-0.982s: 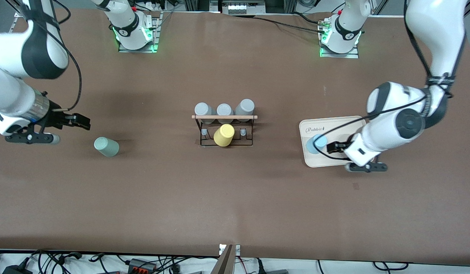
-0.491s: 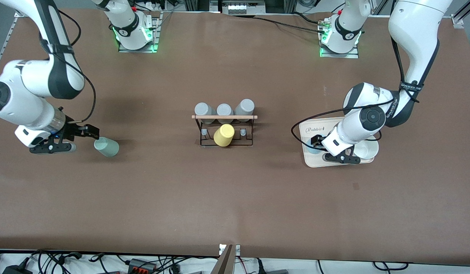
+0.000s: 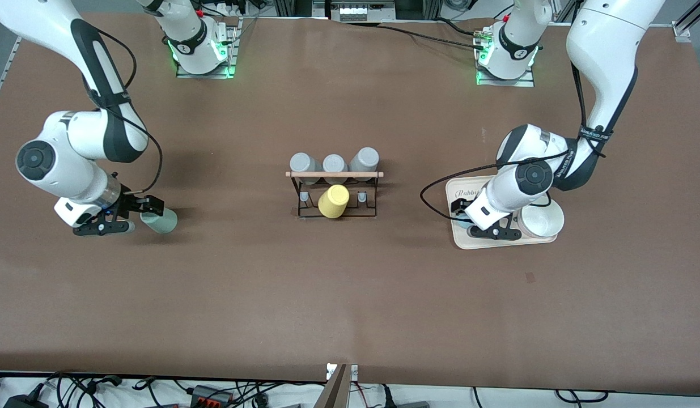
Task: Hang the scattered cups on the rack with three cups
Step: 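Grasp the teal cup and the blue cup with both grippers, then hang the blue cup on the rack with the left gripper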
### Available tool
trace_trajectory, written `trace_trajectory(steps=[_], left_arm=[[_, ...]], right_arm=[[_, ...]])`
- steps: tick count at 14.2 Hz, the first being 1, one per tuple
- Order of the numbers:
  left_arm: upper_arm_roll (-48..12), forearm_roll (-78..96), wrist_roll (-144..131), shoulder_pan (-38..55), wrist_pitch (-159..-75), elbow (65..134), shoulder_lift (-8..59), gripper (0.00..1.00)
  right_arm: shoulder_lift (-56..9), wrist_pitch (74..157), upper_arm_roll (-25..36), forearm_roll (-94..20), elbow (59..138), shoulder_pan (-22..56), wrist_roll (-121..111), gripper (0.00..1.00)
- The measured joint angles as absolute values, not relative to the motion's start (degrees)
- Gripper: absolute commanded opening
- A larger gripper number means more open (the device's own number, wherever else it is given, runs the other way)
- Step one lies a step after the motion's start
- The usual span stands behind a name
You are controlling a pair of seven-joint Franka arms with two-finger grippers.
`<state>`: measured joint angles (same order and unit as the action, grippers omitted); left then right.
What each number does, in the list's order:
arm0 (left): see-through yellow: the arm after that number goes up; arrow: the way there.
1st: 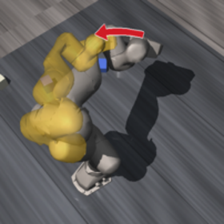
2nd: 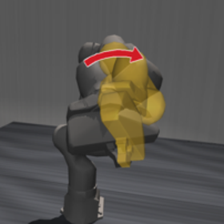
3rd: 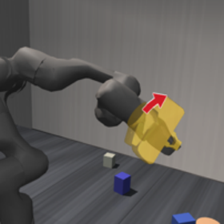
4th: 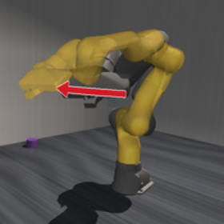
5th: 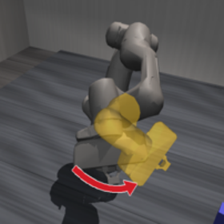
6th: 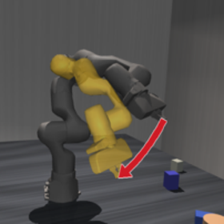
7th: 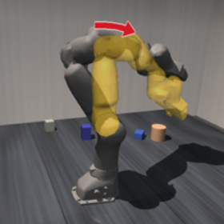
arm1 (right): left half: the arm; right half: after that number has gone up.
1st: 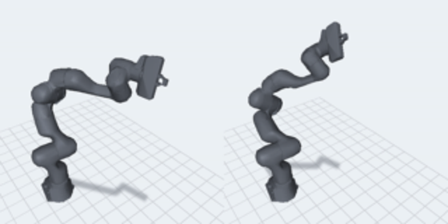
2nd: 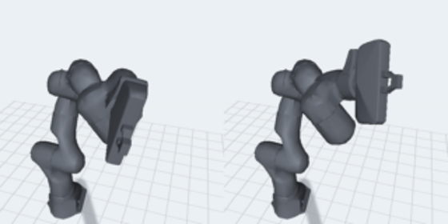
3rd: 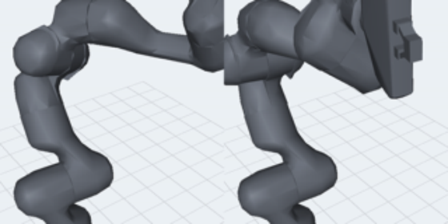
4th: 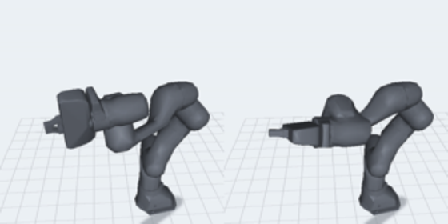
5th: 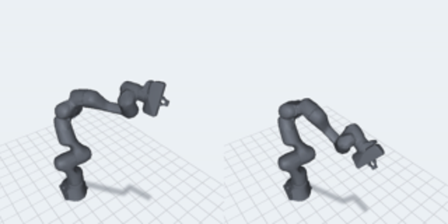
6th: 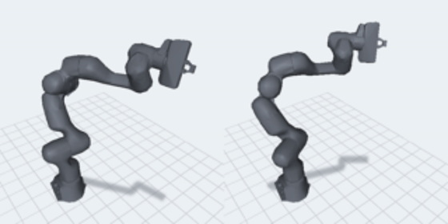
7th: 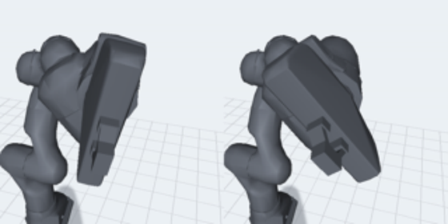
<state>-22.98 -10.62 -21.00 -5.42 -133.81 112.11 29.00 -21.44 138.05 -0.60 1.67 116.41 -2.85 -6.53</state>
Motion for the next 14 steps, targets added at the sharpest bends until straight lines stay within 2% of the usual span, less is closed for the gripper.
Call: trace_trajectory(steps=[1,2,7,10,14], left_arm=[[-22.96,-11.79,-20.88,-5.44,-133.81,112.11,29.04,0.15],[-22.95,-14.15,-20.63,-5.44,-133.81,112.11,29.06,0.01],[-25.7,-17.14,-18.81,-5.42,-131.39,110.4,28.65,0.0],[-30.99,-17.14,-21.01,-5.01,-123.82,102.85,27.6,0.0],[-33.3,-17.14,-28.61,3.31,-112.47,87.94,27.26,0.0]], right_arm=[[-21.99,138.44,-0.61,1.67,116.43,-2.85,-6.55,1.0],[-22.34,138.65,-0.61,1.67,116.43,-2.85,-6.56,1.0],[-23.01,138.79,-0.6,1.67,116.44,-2.87,-6.62,1.0],[-23.06,138.79,-0.6,1.67,116.46,-2.88,-6.99,1.0],[-23.1,138.79,-0.6,1.67,116.49,-2.91,-7.16,0.69]])
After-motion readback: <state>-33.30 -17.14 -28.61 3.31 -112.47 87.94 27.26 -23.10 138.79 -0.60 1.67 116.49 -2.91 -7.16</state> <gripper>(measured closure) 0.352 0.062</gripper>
